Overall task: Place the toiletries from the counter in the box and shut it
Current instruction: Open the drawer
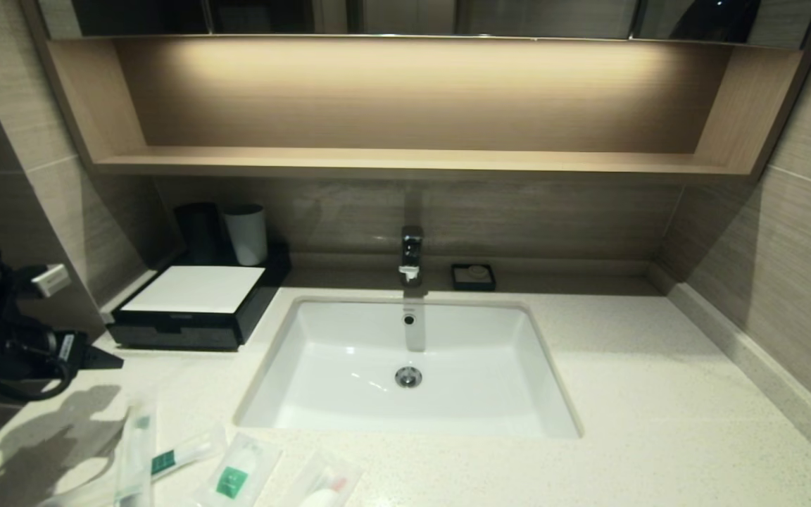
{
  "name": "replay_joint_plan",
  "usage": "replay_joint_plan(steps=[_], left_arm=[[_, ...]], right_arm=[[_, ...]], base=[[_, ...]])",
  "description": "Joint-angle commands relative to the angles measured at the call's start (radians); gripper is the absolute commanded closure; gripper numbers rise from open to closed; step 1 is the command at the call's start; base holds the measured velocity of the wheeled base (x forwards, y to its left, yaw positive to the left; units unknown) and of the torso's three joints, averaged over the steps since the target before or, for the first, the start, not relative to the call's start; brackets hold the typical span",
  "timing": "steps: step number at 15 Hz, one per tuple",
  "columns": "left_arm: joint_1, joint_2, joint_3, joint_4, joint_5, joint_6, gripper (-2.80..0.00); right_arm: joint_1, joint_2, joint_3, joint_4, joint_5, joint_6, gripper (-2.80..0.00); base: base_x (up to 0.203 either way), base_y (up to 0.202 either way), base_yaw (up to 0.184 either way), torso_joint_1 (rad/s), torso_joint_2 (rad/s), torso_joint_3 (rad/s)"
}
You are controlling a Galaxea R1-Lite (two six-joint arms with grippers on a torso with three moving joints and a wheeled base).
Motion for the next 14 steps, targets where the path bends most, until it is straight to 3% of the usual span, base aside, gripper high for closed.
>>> replay_joint_plan(steps=[1, 9, 14], left_arm=[[0.001, -0.006, 0.009, -0.010, -0.002, -0.013, 0.00], [-0.030, 0.072, -0.013, -0.144, 0.017, -0.056, 0.00], [-0.069, 0.126, -0.065, -0.147, 0.019, -0.101, 0.00]], right_arm=[[0.000, 0.002, 0.000, -0.001, 0.000, 0.000, 0.00], [0.000, 0.002, 0.000, -0.002, 0.000, 0.000, 0.00], [0.001, 0.002, 0.000, -0.001, 0.000, 0.000, 0.00]], base=[[0.000, 0.000, 0.000, 0.000, 0.00, 0.000], [0.000, 0.000, 0.000, 0.000, 0.00, 0.000], [0.000, 0.000, 0.000, 0.000, 0.00, 0.000]])
